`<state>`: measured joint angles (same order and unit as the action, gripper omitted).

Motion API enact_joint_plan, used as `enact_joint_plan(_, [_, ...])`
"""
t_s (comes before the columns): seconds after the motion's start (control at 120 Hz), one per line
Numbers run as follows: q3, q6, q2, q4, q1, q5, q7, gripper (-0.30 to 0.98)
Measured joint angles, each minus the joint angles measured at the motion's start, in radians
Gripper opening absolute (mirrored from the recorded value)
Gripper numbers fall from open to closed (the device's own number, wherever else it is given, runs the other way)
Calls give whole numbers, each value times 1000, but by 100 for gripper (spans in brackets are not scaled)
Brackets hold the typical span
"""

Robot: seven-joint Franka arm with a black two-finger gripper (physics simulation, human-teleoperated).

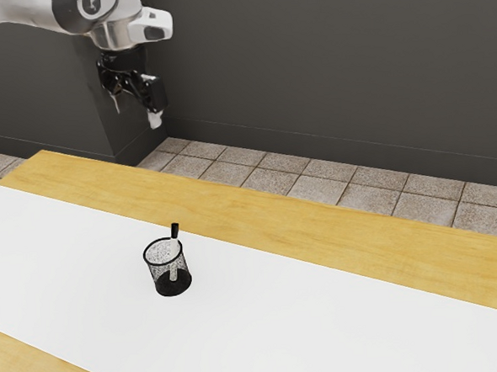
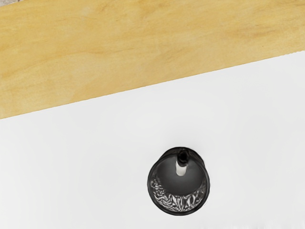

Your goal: Take the marker out of the pen holder and place it to the left of the pen holder.

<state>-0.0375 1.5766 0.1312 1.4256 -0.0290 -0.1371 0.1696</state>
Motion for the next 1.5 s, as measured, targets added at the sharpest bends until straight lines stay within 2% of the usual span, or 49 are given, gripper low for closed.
enact_joint_plan(0.058, [-31, -11, 81, 2, -132, -50, 17, 68])
enact_joint_plan(0.108, [-40, -25, 174, 4, -171, -97, 31, 68])
enact_joint_plan(0.192, [-40, -36, 335, 5, -134, -143, 53, 68])
enact_joint_plan(0.25, [-39, -32, 404, 5, -112, -161, 67, 68])
enact_joint_plan(0.442, [-37, -2, 456, -35, -49, -183, 98, 69])
enact_joint_plan(0.55, [-33, -2, 437, -59, 23, -142, 82, 69])
enact_joint_plan(0.633, [-31, -42, 403, -40, 42, -108, 41, 68])
enact_joint_plan(0.942, [-14, -76, 379, 57, 10, 26, -115, 68])
enact_joint_plan(1.217, [-17, 26, 379, 101, 5, 59, -198, 67])
enact_joint_plan(1.5, [1, 77, 372, 107, 16, 42, -210, 62])
